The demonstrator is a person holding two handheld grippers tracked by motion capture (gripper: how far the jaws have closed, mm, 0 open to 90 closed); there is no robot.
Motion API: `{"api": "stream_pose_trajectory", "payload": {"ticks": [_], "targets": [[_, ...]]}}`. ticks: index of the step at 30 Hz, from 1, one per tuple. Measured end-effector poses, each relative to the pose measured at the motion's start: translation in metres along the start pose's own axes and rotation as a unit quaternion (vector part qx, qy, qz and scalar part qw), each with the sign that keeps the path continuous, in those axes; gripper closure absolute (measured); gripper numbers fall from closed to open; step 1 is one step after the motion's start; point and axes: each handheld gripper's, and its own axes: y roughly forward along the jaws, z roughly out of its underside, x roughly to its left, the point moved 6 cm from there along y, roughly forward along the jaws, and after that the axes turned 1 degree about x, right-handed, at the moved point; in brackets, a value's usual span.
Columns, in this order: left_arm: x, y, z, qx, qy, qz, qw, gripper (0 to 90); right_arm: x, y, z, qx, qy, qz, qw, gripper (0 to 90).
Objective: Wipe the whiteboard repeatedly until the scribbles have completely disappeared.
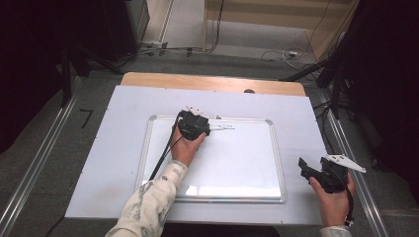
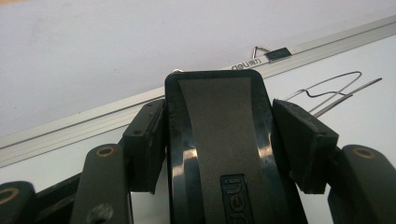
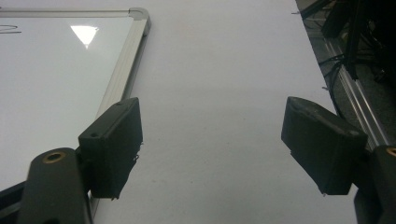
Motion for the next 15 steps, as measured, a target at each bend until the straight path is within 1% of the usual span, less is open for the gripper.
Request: {"api": "stream_pose_trajectory", "payload": {"ticks": [6, 7, 10, 15], "targets": [[-0.0035, 0.0012, -0.0010, 0.001, 0.003, 0.002, 1.0000, 38.7, 0.0000, 0.0000, 0.0000, 0.000, 0.000, 0.000, 1.0000, 18.9], [-0.0046, 0.0017, -0.0014, -0.001, 0.001, 0.002, 1.0000, 38.7, 0.0000, 0.0000, 0.0000, 0.000, 0.000, 0.000, 1.0000, 18.9], [-0.0068, 0.0024, -0.0021, -0.001, 0.006, 0.003, 1.0000, 38.7, 0.0001, 0.0002, 0.0001, 0.000, 0.000, 0.000, 1.0000, 18.9], [-0.0099, 0.0037, -0.0030, -0.001, 0.007, 0.006, 1.0000, 38.7, 0.0001, 0.0001, 0.0001, 0.000, 0.001, 0.000, 1.0000, 18.9]]}}
